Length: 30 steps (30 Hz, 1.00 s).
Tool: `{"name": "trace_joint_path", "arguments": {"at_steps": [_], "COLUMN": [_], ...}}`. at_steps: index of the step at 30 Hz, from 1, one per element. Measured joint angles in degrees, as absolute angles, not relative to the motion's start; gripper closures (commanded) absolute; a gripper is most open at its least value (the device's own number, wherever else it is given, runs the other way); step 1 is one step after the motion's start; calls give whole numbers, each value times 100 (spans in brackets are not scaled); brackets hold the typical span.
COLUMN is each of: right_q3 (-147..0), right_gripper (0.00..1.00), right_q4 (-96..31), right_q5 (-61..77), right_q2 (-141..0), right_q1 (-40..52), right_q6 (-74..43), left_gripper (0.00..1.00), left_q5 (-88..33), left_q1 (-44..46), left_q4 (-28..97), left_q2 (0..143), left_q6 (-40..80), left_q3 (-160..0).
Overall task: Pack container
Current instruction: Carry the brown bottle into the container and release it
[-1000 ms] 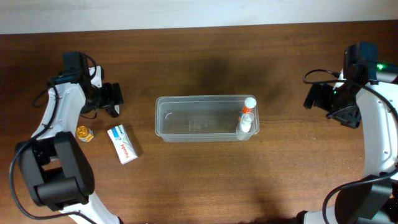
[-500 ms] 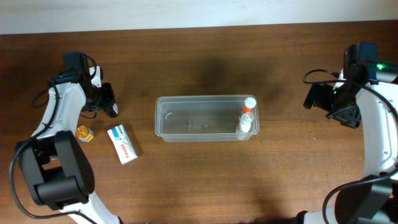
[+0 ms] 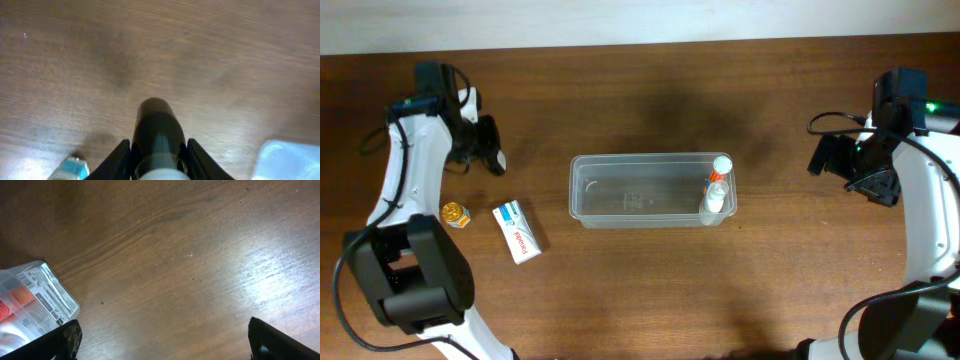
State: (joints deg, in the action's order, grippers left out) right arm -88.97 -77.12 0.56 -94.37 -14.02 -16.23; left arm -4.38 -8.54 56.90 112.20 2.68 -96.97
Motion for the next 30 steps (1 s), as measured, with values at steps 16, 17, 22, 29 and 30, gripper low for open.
{"name": "trace_joint_path", "arguments": {"at_steps": [16,17,22,29,30], "right_q3": [-8897,-8897,-8897,-8897,-8897], "right_gripper": [2,2,2,2,2], "right_q4": [-7710,-7710,-7732,-7736,-7734], "right_q5": [78,78,97,97,97], "right_q2": [-9437,-9437,-9437,-9437,-9437], "right_q1": [-1402,-1402,-1402,-1402,-1402], "right_q6": [-1623,-1619,-1619,-1621,-1623], "left_gripper": [91,91,91,93,94], "left_q5": [-447,-447,-447,-449,-447], "left_q1": [2176,2357,3168,3693,3728], "left_q4": [7266,7269,7247,7013,7011], "left_q2": [10831,10838,10958,11887,11992], "left_q6": [266,266,268,268,268], "left_q3": [-11616,-11616,-11616,-11616,-11616]}}
